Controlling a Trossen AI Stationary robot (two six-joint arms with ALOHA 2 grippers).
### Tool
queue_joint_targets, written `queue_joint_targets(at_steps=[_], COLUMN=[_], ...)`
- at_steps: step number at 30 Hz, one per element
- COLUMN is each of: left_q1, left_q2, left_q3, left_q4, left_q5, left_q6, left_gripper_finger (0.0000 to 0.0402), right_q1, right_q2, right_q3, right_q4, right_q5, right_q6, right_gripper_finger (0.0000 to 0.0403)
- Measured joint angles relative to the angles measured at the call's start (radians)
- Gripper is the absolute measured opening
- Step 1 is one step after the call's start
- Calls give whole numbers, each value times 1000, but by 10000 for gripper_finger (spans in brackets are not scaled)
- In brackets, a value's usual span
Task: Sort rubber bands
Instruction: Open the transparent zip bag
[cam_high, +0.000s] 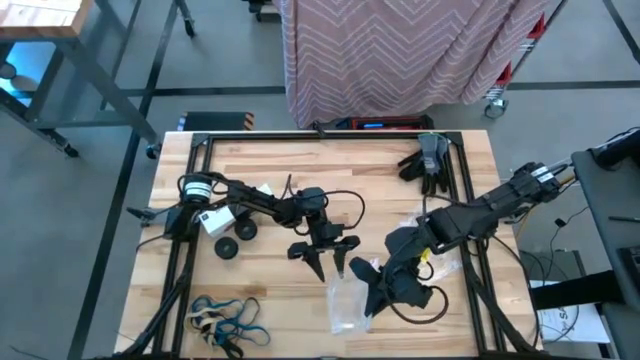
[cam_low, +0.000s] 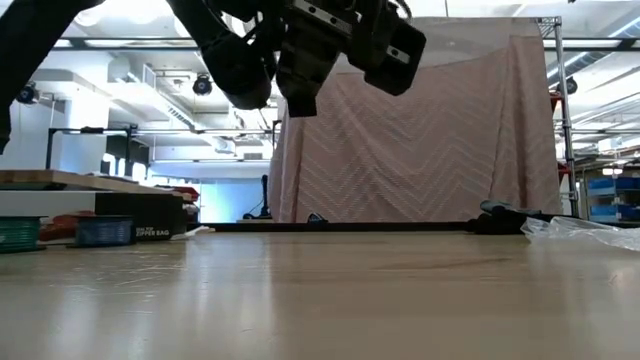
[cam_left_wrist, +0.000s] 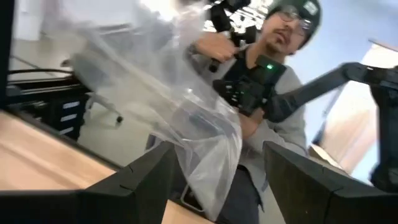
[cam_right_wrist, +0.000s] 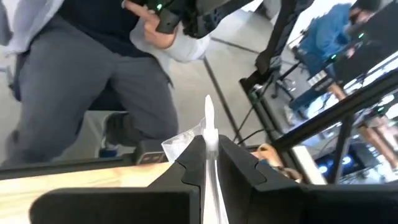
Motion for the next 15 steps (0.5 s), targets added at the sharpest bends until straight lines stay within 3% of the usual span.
queue_joint_targets(at_steps=[15], left_q1=[-13], left_q2=[-1], left_q3=[0], left_q4=[-120], left_q5=[-57], left_q6=[48], left_gripper_finger=[215], right_q1=[-38], right_q2=[34], right_q3=[0], right_q4=[83], right_q5=[0], right_q6=[-124], right_gripper_finger=[18])
